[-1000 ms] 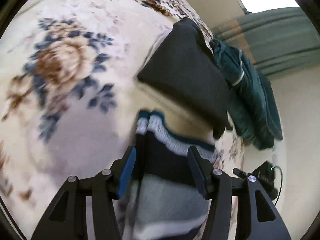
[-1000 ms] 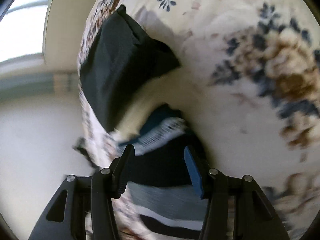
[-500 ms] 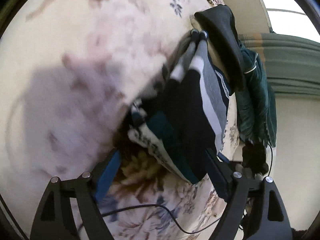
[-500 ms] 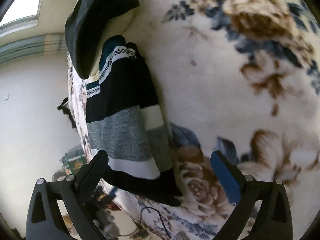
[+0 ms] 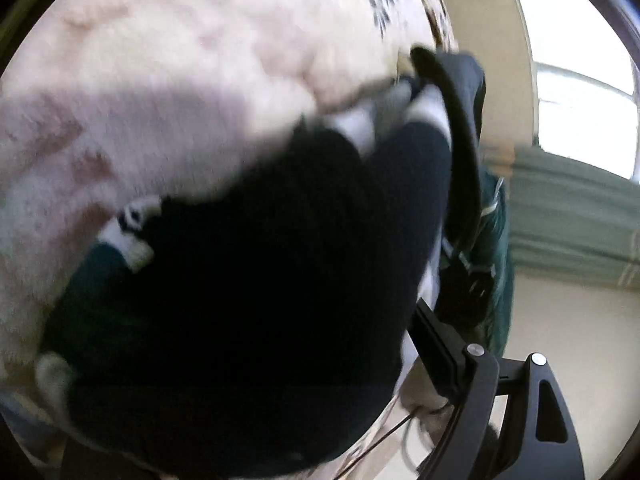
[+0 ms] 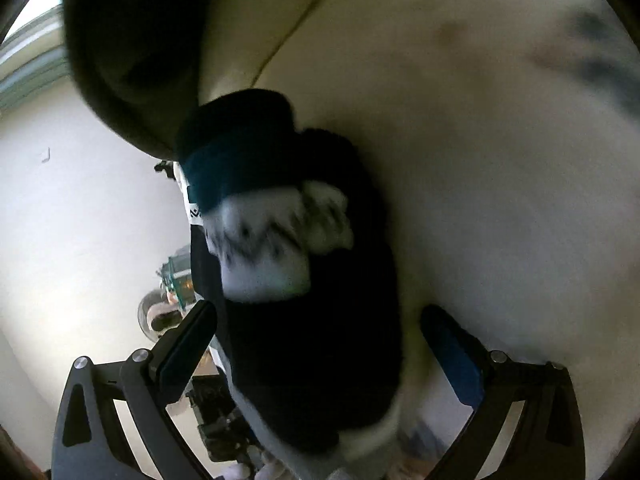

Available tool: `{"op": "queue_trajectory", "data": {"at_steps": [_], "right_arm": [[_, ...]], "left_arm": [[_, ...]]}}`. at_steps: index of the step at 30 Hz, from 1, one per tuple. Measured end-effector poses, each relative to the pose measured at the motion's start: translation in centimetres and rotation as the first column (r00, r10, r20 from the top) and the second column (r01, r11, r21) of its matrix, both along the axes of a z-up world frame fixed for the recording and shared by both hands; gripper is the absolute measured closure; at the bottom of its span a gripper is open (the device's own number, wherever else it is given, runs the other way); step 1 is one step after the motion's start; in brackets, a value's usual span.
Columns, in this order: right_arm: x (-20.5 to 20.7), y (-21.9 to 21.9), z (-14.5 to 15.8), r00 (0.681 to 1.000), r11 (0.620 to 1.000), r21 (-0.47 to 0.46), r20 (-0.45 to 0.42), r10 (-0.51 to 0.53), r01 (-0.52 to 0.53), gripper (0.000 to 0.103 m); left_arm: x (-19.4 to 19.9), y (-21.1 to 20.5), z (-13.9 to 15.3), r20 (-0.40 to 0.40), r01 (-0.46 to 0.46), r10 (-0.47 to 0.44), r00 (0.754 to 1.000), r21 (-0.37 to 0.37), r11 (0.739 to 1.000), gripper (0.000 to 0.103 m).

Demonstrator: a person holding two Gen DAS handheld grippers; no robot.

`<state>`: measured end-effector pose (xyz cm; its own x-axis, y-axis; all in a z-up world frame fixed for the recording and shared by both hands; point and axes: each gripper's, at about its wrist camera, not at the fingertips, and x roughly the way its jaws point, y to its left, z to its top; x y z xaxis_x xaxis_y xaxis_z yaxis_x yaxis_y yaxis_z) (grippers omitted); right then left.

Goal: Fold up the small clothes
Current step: 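Fold the lifted sweater strip over onto itself with both grippers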

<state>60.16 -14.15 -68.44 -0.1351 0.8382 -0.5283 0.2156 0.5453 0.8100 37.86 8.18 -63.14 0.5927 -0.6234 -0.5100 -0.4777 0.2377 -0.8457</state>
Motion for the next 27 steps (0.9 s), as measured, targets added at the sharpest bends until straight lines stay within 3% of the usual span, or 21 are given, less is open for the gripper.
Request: {"op": "queue_trajectory", "data": {"at_steps": [1, 2, 3, 5, 8, 12, 15, 17, 19, 21, 23, 24, 25, 27], "right_arm": [[0.2, 0.4, 0.0, 1.000, 1.000, 0.007, 0.011, 0.006, -0.006, 0.000], [0.1, 0.8, 0.2, 0.999, 1.000, 0.012, 0.032, 0.009, -0.009, 0.000], [-0.2, 0.8, 0.5, 0.999, 1.000, 0.020, 0.050, 0.012, -0.013, 0.005], [-0.7, 1.9, 0.8, 0.996, 0.998, 0.027, 0.072, 0.050, -0.052, 0.066], [-1.9, 2.1, 0.9, 0.998, 1.000, -0.016, 0.062, 0.015, -0.014, 0.077], [-5.6, 0.3, 3.7, 0.989, 0.993, 0.016, 0.092, -0.119, 0.118, 0.083], [-10.6, -0.9, 6.1, 0.975, 0.978, 0.035, 0.086, -0.206, 0.203, 0.083], [-14.5, -1.8, 7.6, 0.965, 0.968, 0.035, 0.072, -0.252, 0.250, 0.084], [-20.4, -2.4, 9.3, 0.947, 0.948, 0.031, 0.049, -0.318, 0.317, 0.084], [-26.0, -1.9, 10.6, 0.933, 0.935, -0.016, 0.060, -0.354, 0.355, 0.084], [-31.1, -1.6, 10.9, 0.933, 0.931, -0.064, 0.035, -0.359, 0.360, 0.084], [-33.2, -1.0, 10.3, 0.938, 0.933, -0.096, 0.013, -0.347, 0.347, 0.084], [-34.9, -0.3, 9.3, 0.942, 0.935, -0.125, -0.018, -0.336, 0.331, 0.083], [-37.3, 0.7, 6.7, 0.941, 0.940, -0.152, -0.099, -0.322, 0.306, 0.080]], "left_arm": [[-0.1, 0.5, 0.1, 0.015, -0.027, 0.028, 1.000, -0.010, 1.000, 0.034], [0.0, 0.9, 0.3, 0.039, -0.044, 0.044, 0.998, -0.015, 0.999, 0.062], [0.2, 1.0, 0.6, 0.053, -0.031, 0.032, 0.998, -0.013, 0.999, 0.067], [0.9, 1.4, 1.7, 0.075, 0.013, -0.015, 0.997, 0.022, 1.000, 0.073], [1.9, 2.3, 3.5, 0.090, 0.076, -0.082, 0.993, 0.061, 0.995, 0.075], [3.4, 4.5, 6.7, 0.128, 0.148, -0.157, 0.979, 0.075, 0.986, 0.076], [4.0, 6.1, 8.4, 0.149, 0.267, -0.276, 0.950, 0.078, 0.961, 0.076], [4.0, 6.3, 9.2, 0.124, 0.376, -0.387, 0.914, 0.104, 0.921, 0.075], [3.5, 6.1, 8.2, 0.083, 0.474, -0.480, 0.873, 0.086, 0.876, 0.073], [3.7, 5.7, 6.3, 0.016, 0.549, -0.552, 0.834, 0.086, 0.832, 0.064], [3.5, 5.2, 4.3, -0.084, 0.618, -0.612, 0.786, 0.142, 0.773, 0.042], [3.4, 4.8, 3.1, -0.131, 0.654, -0.641, 0.756, 0.167, 0.738, 0.041], [3.0, 4.8, 1.9, -0.167, 0.664, -0.643, 0.747, 0.157, 0.731, 0.040], [1.6, 5.2, 1.8, -0.139, 0.631, -0.616, 0.776, 0.137, 0.764, 0.037]]}}
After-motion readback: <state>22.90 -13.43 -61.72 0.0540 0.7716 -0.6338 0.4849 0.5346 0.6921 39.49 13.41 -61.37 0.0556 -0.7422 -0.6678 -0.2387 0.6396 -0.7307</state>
